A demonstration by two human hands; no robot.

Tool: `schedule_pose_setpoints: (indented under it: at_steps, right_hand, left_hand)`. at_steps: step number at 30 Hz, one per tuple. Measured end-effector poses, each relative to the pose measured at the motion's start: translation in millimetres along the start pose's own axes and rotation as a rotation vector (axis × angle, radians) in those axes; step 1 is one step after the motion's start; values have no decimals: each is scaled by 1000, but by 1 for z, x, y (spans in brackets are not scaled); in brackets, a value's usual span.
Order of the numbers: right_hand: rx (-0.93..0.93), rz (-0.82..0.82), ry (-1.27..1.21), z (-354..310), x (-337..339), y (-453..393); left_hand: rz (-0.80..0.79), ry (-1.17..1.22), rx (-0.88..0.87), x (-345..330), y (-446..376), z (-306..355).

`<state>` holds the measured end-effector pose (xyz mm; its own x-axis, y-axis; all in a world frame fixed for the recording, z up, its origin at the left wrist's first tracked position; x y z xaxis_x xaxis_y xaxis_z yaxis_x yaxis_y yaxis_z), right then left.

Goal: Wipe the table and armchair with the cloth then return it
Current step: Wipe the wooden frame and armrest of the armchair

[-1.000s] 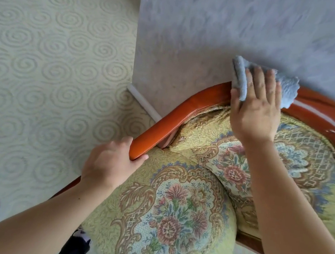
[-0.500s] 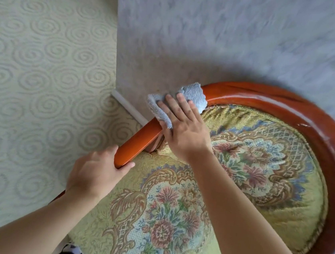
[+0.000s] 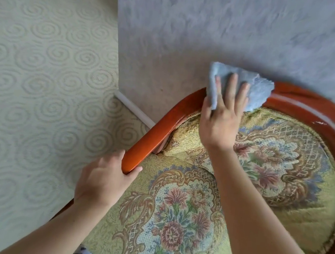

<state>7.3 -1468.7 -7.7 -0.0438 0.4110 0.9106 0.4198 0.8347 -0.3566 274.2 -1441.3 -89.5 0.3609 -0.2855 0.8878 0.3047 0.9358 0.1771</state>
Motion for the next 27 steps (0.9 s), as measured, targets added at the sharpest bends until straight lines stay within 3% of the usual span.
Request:
schedule_pose_setpoints:
  at_steps: [5,9,11,15,20,23,27]
  right_hand:
    - [336,-257,-40,-69,-50,73]
    - [485,-356,89,-48,-41,63]
    - [391,-311,137,-22,-19,35]
    - [90,-73,162,47,41,-25]
    - [-241,130,127,96,70,-33]
    - [-214,130,83,64,44,-29]
    - [77,13,-18,-12,-14,4]
  left_hand:
    - [6,21,11,-1,0,-1]
    - [0,44,-7,-1,0,-1]
    - [6,53,-13,1,1,0]
    - [4,52,-6,0,1,0]
    - [8,24,14,-1,1,-1]
    - [17,15,5,-1,1,-1]
    - [6,23,16,-4,0,-4]
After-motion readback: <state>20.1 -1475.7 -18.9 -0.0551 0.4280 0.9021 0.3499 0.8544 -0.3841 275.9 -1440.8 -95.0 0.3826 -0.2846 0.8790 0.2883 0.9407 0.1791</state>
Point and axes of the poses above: each hand's wrist, its own y-axis away from the middle knuckle, its own x-axis out of the back of the hand, z = x × y, the point moved 6 cm from there along -y, towards the middle knuckle, and after that the axes turned 1 degree about y, right-handed, at the moved point
